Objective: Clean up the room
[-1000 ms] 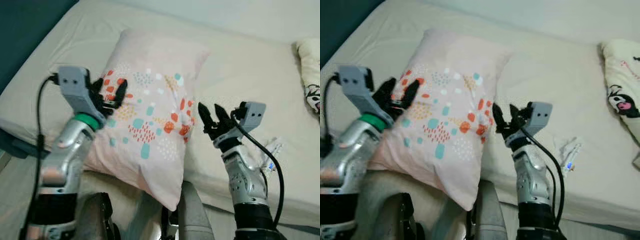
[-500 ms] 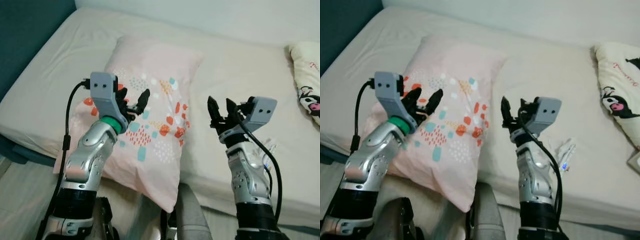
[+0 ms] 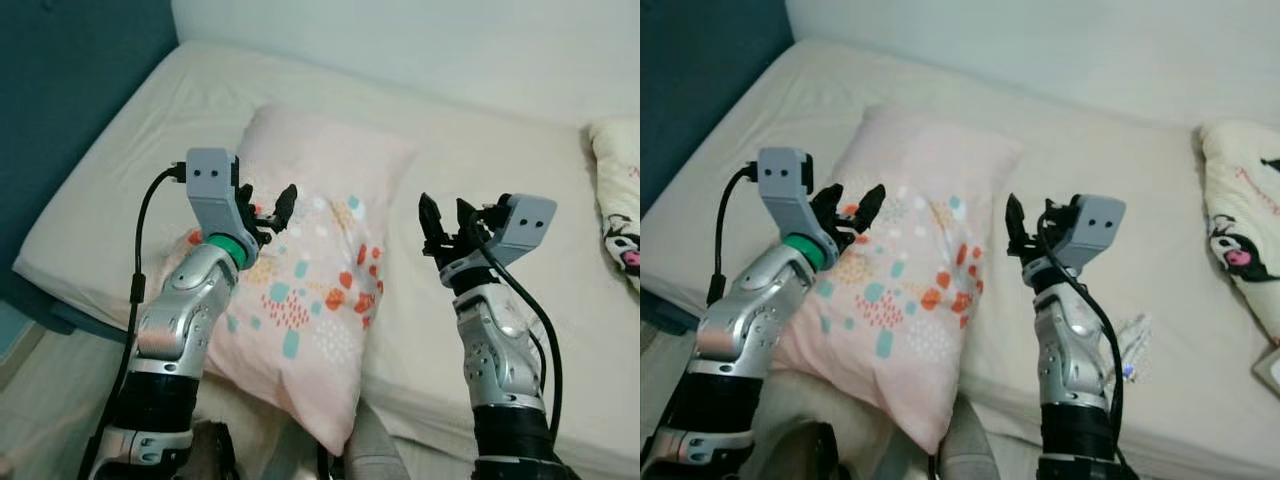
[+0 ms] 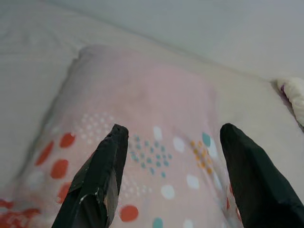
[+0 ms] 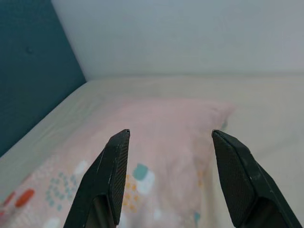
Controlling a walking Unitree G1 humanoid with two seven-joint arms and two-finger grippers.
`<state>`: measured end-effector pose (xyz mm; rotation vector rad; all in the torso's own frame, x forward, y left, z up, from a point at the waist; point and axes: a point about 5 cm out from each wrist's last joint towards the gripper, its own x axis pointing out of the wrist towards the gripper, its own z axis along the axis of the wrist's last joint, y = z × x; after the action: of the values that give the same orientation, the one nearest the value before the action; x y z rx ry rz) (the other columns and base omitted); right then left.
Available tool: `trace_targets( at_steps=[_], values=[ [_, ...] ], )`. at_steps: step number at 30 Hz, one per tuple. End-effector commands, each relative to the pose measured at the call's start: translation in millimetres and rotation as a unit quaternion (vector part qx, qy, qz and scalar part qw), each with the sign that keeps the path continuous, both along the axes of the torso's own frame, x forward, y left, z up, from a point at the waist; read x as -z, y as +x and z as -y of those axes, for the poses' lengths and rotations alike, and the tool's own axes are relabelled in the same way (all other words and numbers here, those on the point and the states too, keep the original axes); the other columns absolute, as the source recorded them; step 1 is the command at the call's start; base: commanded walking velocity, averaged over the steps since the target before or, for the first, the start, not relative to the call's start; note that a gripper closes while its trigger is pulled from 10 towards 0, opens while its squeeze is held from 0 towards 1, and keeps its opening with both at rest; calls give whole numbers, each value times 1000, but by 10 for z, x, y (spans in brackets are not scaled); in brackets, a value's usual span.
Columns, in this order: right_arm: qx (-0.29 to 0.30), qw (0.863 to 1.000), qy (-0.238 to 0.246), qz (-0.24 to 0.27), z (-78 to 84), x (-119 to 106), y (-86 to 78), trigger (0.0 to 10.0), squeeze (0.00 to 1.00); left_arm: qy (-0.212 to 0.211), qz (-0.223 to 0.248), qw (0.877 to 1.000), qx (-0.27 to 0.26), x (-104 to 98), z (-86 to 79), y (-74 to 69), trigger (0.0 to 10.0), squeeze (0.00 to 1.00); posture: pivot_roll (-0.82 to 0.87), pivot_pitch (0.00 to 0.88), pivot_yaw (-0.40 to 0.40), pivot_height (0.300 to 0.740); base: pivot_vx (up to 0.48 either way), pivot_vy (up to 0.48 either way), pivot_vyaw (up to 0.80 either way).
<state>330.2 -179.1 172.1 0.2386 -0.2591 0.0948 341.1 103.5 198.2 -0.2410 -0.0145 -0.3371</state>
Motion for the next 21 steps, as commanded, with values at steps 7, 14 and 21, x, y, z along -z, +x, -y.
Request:
trace_targets(
  at_steps=[7,14,21],
  values=[
    [12,1000,-3,-9,56,36,-3,10000,0,-7,-30,1000,2,74,27,38,10000,0,-130,99,-3,724,0,0,0],
    [47,999,-16,-13,92,45,14,10000,0,10,-46,999,-2,135,43,69,10000,0,-131,99,-2,740,0,0,0],
    [43,999,-8,-12,68,40,18,10000,0,22,-41,999,0,149,65,66,10000,0,-131,98,-1,740,0,0,-318]
  ],
)
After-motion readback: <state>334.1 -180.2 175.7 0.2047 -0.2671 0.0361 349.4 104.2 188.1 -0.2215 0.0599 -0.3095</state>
